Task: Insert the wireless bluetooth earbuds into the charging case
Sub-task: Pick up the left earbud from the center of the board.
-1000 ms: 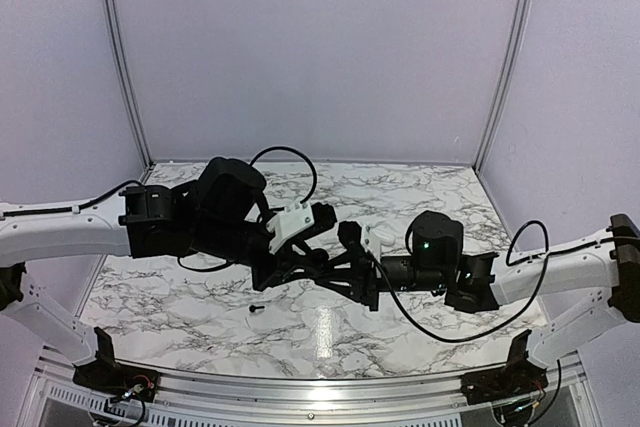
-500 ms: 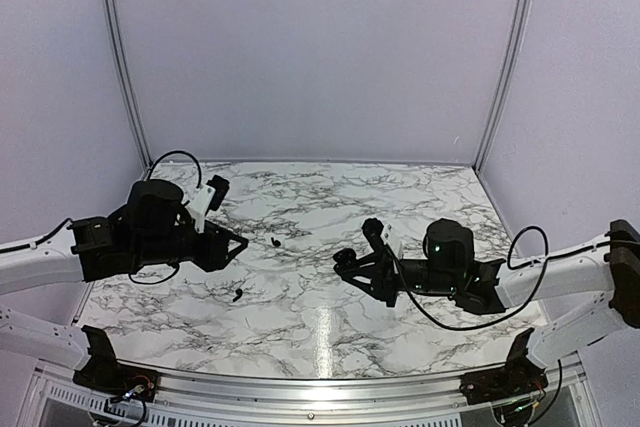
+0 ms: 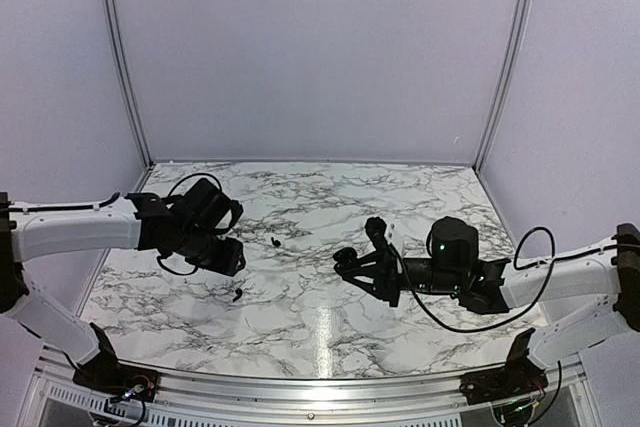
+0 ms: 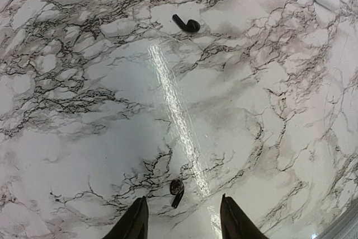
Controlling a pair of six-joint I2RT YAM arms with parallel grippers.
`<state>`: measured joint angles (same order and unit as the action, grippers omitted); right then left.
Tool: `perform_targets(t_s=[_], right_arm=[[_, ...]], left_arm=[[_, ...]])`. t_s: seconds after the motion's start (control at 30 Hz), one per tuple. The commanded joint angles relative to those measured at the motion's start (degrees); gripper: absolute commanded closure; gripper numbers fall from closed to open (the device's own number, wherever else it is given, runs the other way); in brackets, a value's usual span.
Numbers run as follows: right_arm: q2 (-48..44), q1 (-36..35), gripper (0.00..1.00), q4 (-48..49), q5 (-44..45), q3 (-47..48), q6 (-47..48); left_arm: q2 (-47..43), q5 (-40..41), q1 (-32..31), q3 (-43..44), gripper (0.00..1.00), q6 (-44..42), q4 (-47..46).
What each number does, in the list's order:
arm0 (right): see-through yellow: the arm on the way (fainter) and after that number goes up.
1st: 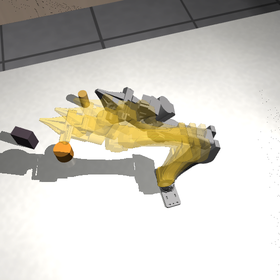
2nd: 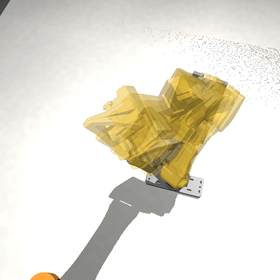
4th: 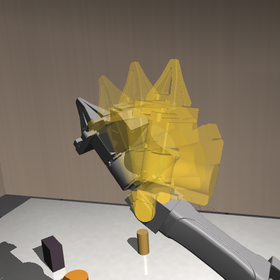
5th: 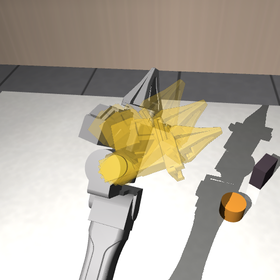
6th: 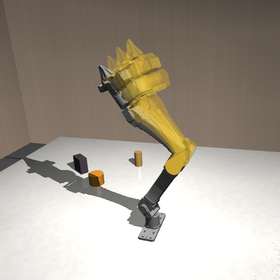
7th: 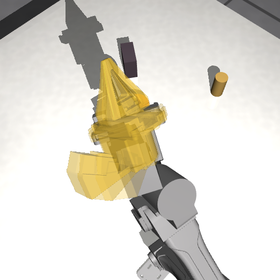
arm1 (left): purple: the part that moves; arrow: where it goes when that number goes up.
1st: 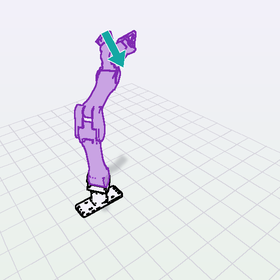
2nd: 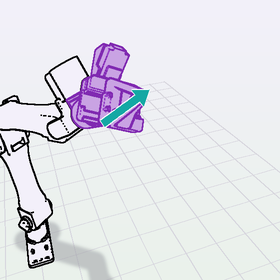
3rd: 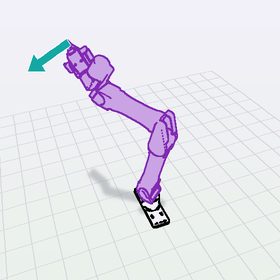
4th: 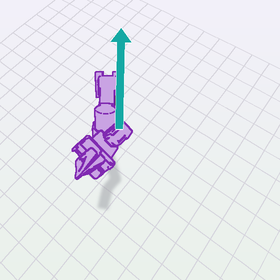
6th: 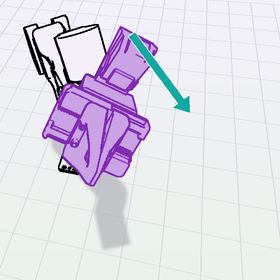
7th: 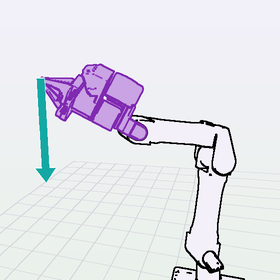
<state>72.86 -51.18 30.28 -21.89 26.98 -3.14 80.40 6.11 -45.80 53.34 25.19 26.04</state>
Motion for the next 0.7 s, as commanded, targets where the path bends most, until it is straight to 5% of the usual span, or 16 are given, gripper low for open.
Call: perform_targets(t_s=[0.0,0.67], right_arm=[[-2.58,0.2,1.0,-0.71,-1.31,0.11,1.87],[-3.52,0.25,1.0,-0.04,-1.07,-1.5,2.21]], left_arm=[[7.23,-2.99,0.48,5.19,0.54,-5.14,8.48],[22.45,-4.38,0.54,12.78,0.6,-12.63,15.38]])
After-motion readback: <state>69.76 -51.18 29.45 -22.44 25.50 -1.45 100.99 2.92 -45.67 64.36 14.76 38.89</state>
